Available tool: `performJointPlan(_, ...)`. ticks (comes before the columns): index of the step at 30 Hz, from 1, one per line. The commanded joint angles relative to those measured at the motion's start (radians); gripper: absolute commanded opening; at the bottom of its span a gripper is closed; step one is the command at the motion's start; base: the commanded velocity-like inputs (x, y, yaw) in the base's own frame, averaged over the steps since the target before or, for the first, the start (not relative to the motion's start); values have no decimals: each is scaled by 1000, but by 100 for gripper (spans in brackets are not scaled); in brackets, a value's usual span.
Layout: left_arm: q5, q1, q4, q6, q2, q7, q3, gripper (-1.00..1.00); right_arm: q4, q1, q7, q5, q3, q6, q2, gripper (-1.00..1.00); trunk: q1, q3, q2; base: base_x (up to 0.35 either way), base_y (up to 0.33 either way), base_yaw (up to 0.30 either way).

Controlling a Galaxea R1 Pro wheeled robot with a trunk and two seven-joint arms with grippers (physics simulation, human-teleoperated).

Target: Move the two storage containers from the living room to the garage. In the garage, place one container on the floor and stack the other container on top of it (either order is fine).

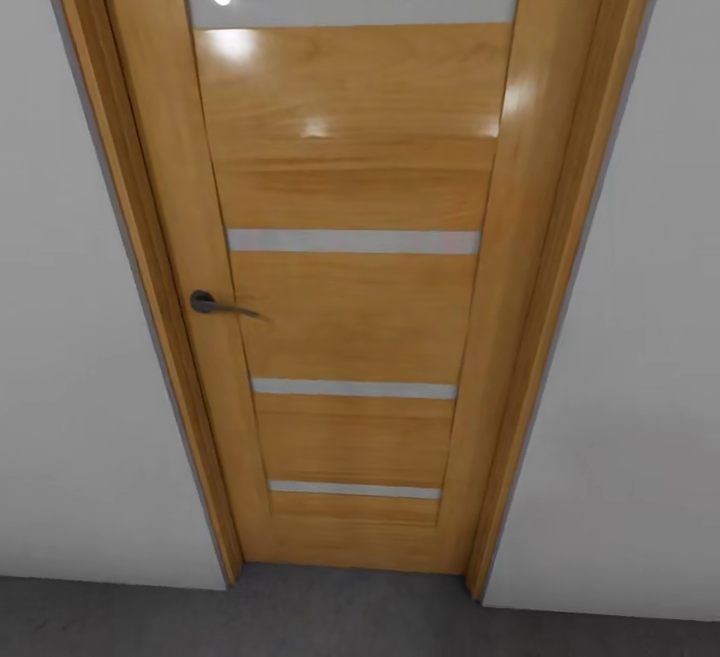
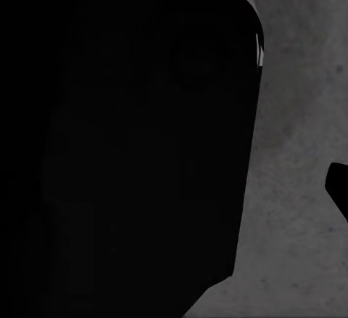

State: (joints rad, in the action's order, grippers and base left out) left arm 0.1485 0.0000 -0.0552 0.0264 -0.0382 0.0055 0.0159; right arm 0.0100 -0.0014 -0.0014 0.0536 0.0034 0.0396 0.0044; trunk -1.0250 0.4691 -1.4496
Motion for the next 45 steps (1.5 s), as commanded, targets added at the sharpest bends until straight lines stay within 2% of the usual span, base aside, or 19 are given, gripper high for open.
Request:
performJointPlan(1, 8, 0, -2, 3, 0, 0, 1, 100, 0, 0, 0, 5, 0, 2, 0, 100, 0, 1, 0, 0, 0, -227)
performJointPlan(9, 8, 1, -2, 3, 0, 0, 1, 100, 1, 0, 0, 4, -1, 2, -4, 100, 0, 1, 0, 0, 10, -103)
performJointPlan(19, 8, 0, -2, 3, 0, 1, 1, 100, 0, 0, 0, 3, -1, 2, -7, 100, 0, 1, 0, 0, 167, -5)
performJointPlan(45, 8, 1, -2, 3, 0, 1, 1, 100, 1, 0, 0, 7, 2, 2, -7, 100, 0, 1, 0, 0, 4, -26)
